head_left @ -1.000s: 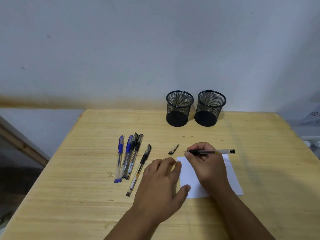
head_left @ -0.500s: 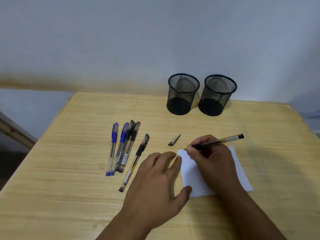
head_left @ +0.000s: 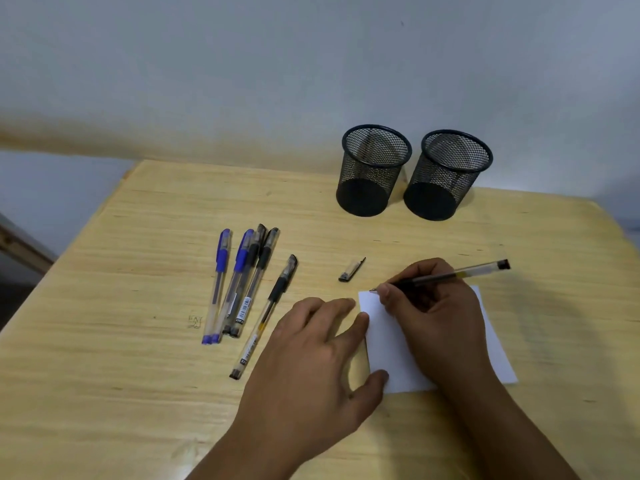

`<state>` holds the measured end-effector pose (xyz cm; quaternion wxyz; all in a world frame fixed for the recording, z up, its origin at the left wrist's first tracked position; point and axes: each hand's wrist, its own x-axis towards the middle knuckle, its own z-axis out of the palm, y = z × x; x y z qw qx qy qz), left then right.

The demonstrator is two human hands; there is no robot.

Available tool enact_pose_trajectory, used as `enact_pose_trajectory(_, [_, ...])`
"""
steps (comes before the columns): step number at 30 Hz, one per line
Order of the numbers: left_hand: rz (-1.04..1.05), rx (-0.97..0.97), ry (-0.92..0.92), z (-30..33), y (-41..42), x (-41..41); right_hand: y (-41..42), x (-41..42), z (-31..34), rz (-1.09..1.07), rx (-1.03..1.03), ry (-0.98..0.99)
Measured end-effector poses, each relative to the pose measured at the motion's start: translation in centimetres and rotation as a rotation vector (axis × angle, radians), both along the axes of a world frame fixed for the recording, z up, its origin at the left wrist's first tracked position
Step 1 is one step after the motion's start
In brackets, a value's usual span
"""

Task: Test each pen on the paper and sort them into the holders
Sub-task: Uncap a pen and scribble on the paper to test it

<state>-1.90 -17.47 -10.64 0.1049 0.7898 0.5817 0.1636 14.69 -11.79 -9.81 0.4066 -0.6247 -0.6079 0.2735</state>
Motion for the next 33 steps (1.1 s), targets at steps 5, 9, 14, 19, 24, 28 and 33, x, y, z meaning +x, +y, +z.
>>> enact_pose_trajectory(5, [0.010, -0.001, -0.009, -0.16, -0.03, 0.10, 0.08, -0.12, 0.21, 0.024, -0.015, -0.056])
enact_pose_trajectory(9, [0.014, 0.003, -0.014, -0.11, -0.06, 0.19, 0.00, -0.24, 0.22, 0.041, -0.008, -0.078])
enact_pose_trajectory(14, [0.015, -0.003, -0.022, 0.04, -0.08, 0.21, -0.01, -0.26, 0.31, 0.046, -0.001, -0.073])
enact_pose_trajectory(19, [0.016, 0.000, -0.039, 0.21, -0.11, 0.38, 0.00, -0.14, 0.26, 0.049, 0.002, -0.066])
enact_pose_trajectory(24, [0.016, 0.006, -0.034, 0.28, -0.21, 0.38, -0.10, -0.36, 0.26, 0.052, -0.018, -0.084])
enact_pose_trajectory(28, [0.018, 0.005, -0.038, 0.18, -0.19, 0.40, -0.14, -0.52, 0.11, 0.034, -0.022, -0.101])
enact_pose_trajectory(33, [0.022, 0.000, -0.035, 0.21, -0.20, 0.39, -0.15, -0.47, 0.09, 0.011, -0.001, -0.110])
